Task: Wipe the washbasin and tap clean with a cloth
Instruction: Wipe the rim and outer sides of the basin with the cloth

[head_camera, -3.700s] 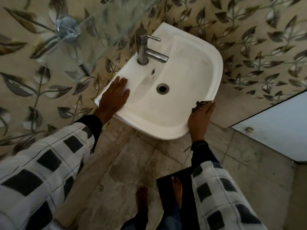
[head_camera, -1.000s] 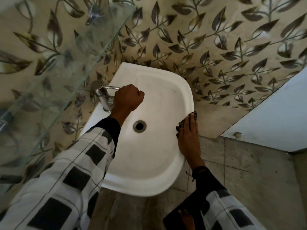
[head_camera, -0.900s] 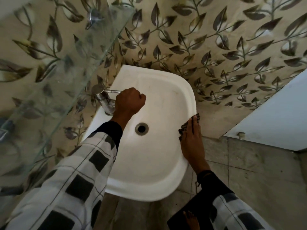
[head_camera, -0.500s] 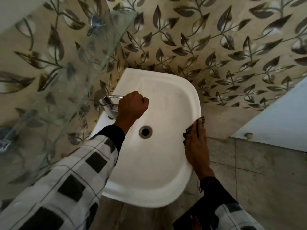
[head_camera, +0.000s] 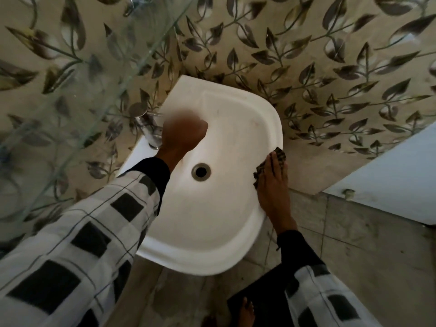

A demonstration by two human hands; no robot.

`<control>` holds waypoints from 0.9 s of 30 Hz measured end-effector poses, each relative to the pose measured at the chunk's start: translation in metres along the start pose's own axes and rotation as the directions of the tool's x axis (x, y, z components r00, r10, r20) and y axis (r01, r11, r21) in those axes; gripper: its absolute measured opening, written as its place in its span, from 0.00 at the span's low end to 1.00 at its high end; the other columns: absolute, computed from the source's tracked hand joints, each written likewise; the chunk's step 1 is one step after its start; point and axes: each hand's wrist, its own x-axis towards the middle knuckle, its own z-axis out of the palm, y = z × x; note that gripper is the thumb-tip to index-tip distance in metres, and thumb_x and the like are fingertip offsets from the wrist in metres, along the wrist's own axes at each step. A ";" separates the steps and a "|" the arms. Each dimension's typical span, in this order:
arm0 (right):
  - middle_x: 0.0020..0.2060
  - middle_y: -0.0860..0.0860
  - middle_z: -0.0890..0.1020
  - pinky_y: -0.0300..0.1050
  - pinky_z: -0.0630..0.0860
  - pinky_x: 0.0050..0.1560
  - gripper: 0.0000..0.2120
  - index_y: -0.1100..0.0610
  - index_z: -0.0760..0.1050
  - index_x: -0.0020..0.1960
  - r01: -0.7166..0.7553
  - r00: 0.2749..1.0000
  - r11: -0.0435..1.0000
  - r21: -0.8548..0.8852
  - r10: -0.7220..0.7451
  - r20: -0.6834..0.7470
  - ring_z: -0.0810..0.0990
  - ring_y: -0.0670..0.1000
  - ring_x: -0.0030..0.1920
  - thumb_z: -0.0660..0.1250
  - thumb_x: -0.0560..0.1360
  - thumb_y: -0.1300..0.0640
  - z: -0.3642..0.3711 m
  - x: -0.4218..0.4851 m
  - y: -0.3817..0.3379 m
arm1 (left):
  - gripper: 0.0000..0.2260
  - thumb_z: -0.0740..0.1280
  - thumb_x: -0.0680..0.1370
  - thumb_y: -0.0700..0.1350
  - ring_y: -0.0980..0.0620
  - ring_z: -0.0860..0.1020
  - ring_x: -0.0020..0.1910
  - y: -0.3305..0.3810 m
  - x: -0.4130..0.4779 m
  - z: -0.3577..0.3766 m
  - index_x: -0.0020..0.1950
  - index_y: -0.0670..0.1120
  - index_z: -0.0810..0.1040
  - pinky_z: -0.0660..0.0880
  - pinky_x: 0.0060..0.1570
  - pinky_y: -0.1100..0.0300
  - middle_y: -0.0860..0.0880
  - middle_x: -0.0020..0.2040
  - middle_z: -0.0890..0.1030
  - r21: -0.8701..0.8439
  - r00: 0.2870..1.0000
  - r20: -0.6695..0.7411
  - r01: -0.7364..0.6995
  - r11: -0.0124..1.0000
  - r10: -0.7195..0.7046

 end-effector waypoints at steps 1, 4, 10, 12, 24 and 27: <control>0.79 0.64 0.56 0.56 0.40 0.80 0.29 0.71 0.57 0.77 0.021 1.000 0.999 -0.034 -0.021 0.000 0.51 0.61 0.80 0.44 0.81 0.55 0.006 -0.007 0.001 | 0.15 0.61 0.78 0.51 0.38 0.78 0.42 0.000 0.000 0.000 0.35 0.44 0.71 0.65 0.39 0.55 0.44 0.40 0.79 -0.006 1.000 -0.002 0.005 1.000 -0.005; 0.80 0.60 0.52 0.52 0.37 0.80 0.30 0.68 0.55 0.79 -0.004 1.000 1.000 -0.014 0.004 -0.004 0.48 0.60 0.81 0.41 0.82 0.53 0.010 -0.005 0.009 | 0.15 0.61 0.78 0.51 0.38 0.78 0.41 0.001 0.000 0.000 0.34 0.45 0.69 0.65 0.39 0.55 0.44 0.40 0.79 -0.012 1.000 0.005 0.013 1.000 -0.012; 0.79 0.65 0.56 0.61 0.46 0.80 0.29 0.72 0.57 0.76 -0.026 0.999 1.000 -0.006 0.026 -0.019 0.50 0.60 0.81 0.44 0.81 0.57 -0.001 0.026 0.005 | 0.15 0.61 0.79 0.51 0.38 0.79 0.43 0.000 -0.001 -0.001 0.37 0.44 0.72 0.67 0.40 0.54 0.43 0.41 0.80 -0.004 1.000 -0.012 0.015 1.000 -0.015; 0.79 0.64 0.53 0.56 0.41 0.80 0.30 0.71 0.55 0.78 -0.027 1.000 0.999 -0.034 0.027 -0.010 0.47 0.59 0.81 0.43 0.81 0.56 0.008 0.013 0.006 | 0.15 0.61 0.79 0.51 0.39 0.79 0.43 0.000 0.000 0.001 0.38 0.44 0.72 0.67 0.40 0.54 0.44 0.42 0.80 0.002 1.000 -0.020 0.016 1.000 -0.016; 0.78 0.65 0.58 0.59 0.43 0.80 0.29 0.72 0.59 0.76 -0.013 1.000 0.987 -0.158 0.009 -0.030 0.52 0.60 0.80 0.44 0.81 0.56 0.003 0.036 0.008 | 0.15 0.60 0.79 0.52 0.38 0.79 0.41 0.001 0.001 0.001 0.36 0.45 0.70 0.66 0.38 0.56 0.43 0.40 0.80 0.026 1.000 -0.018 0.007 1.000 -0.006; 0.78 0.64 0.58 0.61 0.43 0.79 0.29 0.71 0.60 0.76 0.022 1.000 0.972 -0.236 -0.019 0.015 0.50 0.60 0.81 0.44 0.81 0.56 0.004 0.038 0.012 | 0.16 0.60 0.80 0.52 0.38 0.80 0.41 0.003 0.001 0.000 0.37 0.44 0.75 0.67 0.38 0.55 0.43 0.40 0.81 0.065 1.000 -0.016 0.005 0.998 -0.004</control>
